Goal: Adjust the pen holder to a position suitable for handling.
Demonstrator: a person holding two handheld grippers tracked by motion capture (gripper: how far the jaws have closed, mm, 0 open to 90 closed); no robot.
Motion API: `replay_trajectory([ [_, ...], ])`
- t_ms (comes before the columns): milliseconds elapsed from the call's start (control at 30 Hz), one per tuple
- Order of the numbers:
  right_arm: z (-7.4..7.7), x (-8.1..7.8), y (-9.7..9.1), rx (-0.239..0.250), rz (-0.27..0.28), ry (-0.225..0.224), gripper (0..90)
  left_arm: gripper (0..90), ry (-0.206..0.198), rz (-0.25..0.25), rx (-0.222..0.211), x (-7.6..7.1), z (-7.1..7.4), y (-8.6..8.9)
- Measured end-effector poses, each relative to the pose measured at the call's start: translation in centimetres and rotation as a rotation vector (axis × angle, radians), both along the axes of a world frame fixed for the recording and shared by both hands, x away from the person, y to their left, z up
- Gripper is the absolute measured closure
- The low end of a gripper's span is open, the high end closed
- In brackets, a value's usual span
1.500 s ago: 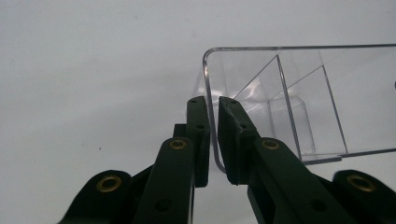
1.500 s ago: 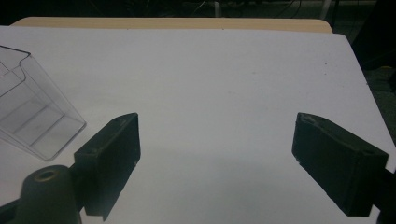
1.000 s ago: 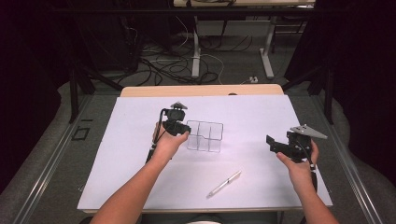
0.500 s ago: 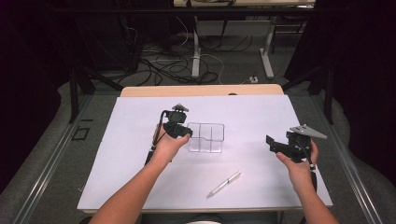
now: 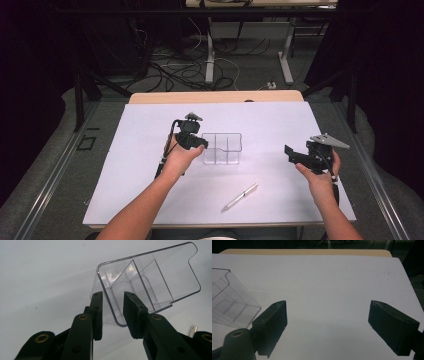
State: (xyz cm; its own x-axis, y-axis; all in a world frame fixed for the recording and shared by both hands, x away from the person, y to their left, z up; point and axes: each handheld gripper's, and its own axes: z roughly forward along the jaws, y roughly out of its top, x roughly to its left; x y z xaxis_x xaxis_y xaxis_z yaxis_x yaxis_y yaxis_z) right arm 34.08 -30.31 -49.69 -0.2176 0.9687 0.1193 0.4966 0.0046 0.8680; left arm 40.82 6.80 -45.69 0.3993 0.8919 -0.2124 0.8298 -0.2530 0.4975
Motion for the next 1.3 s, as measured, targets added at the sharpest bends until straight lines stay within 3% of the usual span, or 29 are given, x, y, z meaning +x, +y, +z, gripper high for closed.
replay_trajectory([
  [200,0.0,0.0,-0.1,-0.010,0.012,-0.006,15.3,69.0,0.011,-0.012,-0.015,0.0,0.0,0.2],
  [500,0.1,-0.1,0.1,-0.002,0.010,-0.008,15.3,64.6,-0.005,-0.031,-0.048,-0.1,0.1,0.6],
  [533,0.3,-0.2,0.0,-0.013,0.017,0.020,15.3,63.4,-0.010,-0.031,-0.050,-0.1,0.1,0.6],
  [567,0.3,-0.2,0.0,-0.013,0.017,0.020,15.3,63.4,-0.010,-0.035,-0.052,-0.1,0.1,0.7],
  [600,0.2,-0.1,0.0,-0.006,0.013,-0.002,15.3,62.9,-0.013,-0.036,-0.054,-0.1,0.1,0.8],
  [733,0.2,-0.1,-0.1,-0.015,0.018,-0.008,15.3,59.5,-0.019,-0.033,-0.070,-0.2,0.0,1.2],
  [1167,0.3,-0.1,0.3,-0.024,0.039,-0.014,15.3,44.7,-0.078,-0.023,-0.116,-0.6,-0.4,3.6],
  [1300,0.4,-0.1,0.4,-0.028,0.050,-0.016,15.6,40.0,-0.105,-0.032,-0.110,-0.8,-0.5,4.3],
])
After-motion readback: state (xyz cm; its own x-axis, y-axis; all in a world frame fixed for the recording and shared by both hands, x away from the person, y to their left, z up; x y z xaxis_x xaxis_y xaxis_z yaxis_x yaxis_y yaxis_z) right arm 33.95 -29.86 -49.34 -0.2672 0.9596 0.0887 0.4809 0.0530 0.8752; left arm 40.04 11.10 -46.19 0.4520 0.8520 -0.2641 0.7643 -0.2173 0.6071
